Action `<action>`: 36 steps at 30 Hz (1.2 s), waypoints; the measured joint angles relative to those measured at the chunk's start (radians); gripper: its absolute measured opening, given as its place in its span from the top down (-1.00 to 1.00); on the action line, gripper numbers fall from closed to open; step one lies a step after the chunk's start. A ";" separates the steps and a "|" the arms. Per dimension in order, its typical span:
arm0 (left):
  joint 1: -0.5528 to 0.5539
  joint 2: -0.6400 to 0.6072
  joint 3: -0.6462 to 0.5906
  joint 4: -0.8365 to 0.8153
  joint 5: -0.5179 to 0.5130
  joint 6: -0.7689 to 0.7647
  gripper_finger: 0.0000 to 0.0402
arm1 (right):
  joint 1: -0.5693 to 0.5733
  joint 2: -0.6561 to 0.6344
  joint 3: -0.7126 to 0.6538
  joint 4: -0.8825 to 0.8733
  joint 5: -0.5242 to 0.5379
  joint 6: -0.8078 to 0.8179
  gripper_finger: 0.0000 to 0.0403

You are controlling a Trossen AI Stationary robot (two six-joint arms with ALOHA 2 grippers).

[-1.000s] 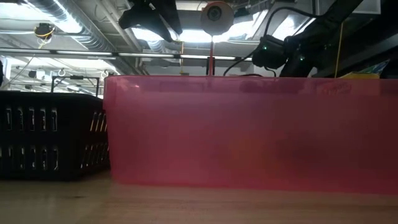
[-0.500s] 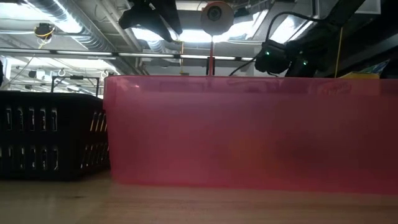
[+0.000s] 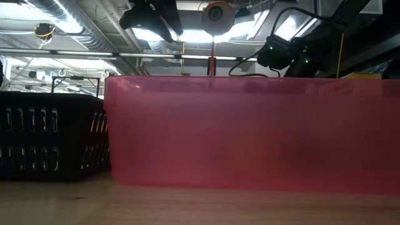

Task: Pick & Place School Supplies
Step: Put the yellow crayon box into the red bin

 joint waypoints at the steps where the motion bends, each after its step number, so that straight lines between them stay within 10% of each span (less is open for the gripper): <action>1: 0.002 0.000 0.000 0.000 0.000 0.001 0.31 | 0.000 0.000 0.000 -0.006 0.002 0.000 0.80; 36: 0.032 0.000 0.000 0.001 0.026 0.032 0.31 | -0.003 0.047 0.005 -0.052 0.001 -0.032 0.80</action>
